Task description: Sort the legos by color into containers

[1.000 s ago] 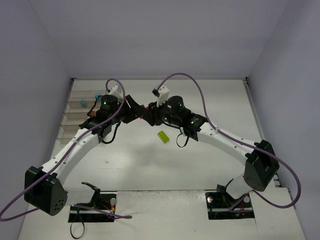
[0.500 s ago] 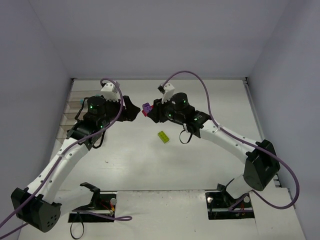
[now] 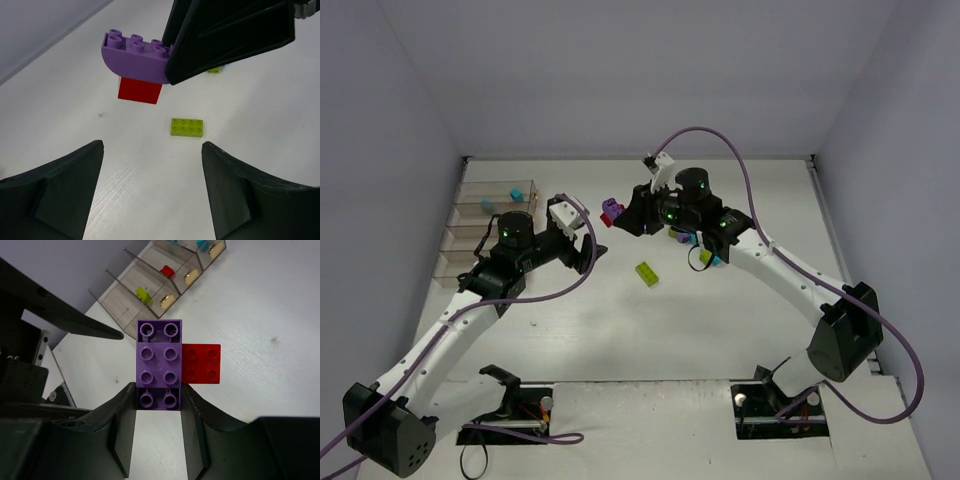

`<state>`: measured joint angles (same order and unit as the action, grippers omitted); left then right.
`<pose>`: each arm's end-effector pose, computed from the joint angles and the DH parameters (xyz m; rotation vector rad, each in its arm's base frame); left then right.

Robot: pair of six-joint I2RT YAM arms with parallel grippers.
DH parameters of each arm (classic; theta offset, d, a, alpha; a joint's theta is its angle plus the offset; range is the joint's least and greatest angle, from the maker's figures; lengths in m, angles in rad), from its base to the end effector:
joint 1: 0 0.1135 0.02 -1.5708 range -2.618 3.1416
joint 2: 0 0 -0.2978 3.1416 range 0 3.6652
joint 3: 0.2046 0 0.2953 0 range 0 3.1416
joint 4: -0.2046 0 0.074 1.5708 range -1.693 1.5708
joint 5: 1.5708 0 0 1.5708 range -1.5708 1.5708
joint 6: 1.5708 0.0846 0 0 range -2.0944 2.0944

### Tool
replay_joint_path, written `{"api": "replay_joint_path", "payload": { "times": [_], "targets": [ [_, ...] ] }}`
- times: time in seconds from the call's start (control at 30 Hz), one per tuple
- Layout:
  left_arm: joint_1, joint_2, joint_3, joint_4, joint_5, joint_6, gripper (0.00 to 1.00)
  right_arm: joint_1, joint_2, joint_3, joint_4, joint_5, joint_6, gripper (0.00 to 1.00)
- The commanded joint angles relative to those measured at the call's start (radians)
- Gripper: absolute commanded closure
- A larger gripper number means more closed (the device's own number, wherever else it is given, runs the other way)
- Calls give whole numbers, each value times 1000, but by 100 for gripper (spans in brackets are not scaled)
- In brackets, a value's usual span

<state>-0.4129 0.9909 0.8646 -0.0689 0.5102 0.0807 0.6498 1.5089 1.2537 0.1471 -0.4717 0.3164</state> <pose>0.2548 -0.1567 0.3570 0.7922 1.6074 -0.6887 0.3310 0.2998 0.3797 -0.6642 1.6674 1.1047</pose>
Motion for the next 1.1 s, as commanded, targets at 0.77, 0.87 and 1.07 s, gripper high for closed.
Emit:
{"api": "replay_joint_path", "payload": {
  "times": [0.77, 0.87, 1.07],
  "targets": [
    [-35, 118, 53, 371, -42, 30, 48, 10, -26, 64, 49, -163, 62, 100],
    [-35, 124, 53, 385, -44, 22, 52, 11, -24, 56, 57, -163, 69, 100],
    [-38, 138, 41, 414, -24, -12, 78, 13, -19, 53, 65, -165, 76, 100]
  ]
}}
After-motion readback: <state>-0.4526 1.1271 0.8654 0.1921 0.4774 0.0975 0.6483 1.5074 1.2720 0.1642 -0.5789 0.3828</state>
